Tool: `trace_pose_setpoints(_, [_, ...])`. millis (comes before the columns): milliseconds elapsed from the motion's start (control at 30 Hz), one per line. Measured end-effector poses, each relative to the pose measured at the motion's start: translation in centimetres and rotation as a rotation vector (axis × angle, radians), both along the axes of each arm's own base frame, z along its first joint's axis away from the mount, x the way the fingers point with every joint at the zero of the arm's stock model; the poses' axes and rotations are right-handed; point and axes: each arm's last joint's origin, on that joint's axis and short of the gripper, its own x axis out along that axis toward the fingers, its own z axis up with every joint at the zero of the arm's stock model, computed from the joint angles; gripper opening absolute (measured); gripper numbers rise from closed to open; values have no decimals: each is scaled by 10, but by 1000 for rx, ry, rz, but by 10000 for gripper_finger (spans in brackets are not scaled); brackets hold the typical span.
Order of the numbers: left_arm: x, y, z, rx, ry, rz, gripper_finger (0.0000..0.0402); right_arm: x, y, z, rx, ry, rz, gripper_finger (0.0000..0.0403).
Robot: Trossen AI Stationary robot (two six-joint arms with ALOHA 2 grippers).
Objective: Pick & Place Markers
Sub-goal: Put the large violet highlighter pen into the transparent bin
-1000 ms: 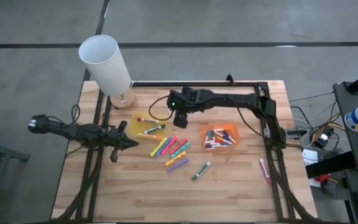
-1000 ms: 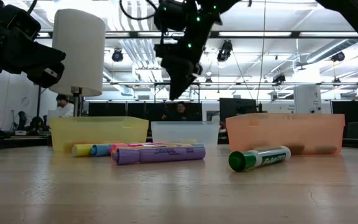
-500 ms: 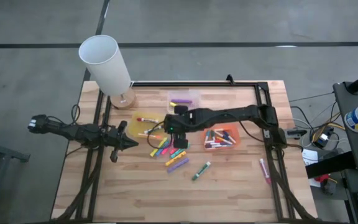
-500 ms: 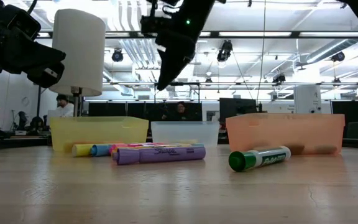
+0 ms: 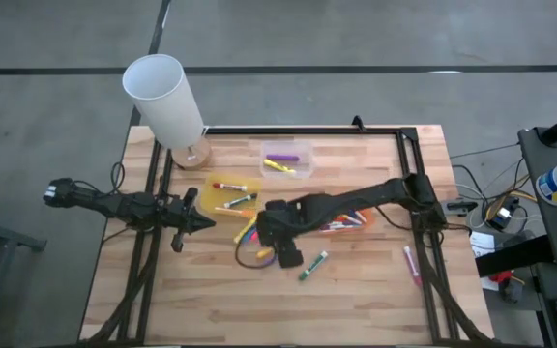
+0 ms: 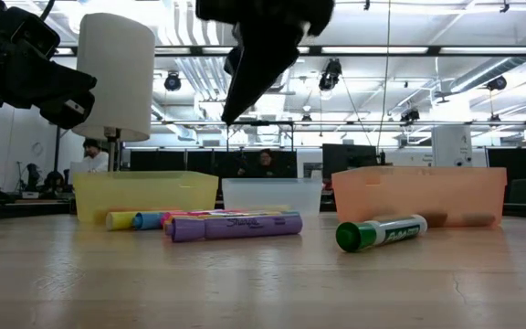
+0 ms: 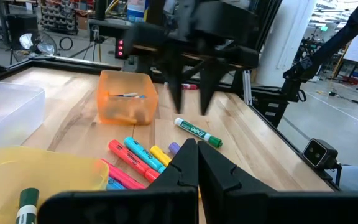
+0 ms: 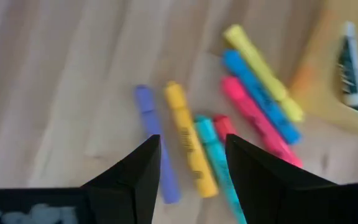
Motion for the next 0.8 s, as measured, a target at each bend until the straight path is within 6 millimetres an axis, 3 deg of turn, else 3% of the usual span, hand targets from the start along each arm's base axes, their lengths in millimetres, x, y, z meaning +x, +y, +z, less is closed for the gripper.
trace_pose_setpoints(233, [0, 0, 0, 0, 0, 0, 0, -7, 19, -18, -1, 25, 40, 171])
trace_pose_setpoints(800, [0, 0, 0, -1, -1, 0, 0, -19, 18, -73, 29, 47, -9, 164])
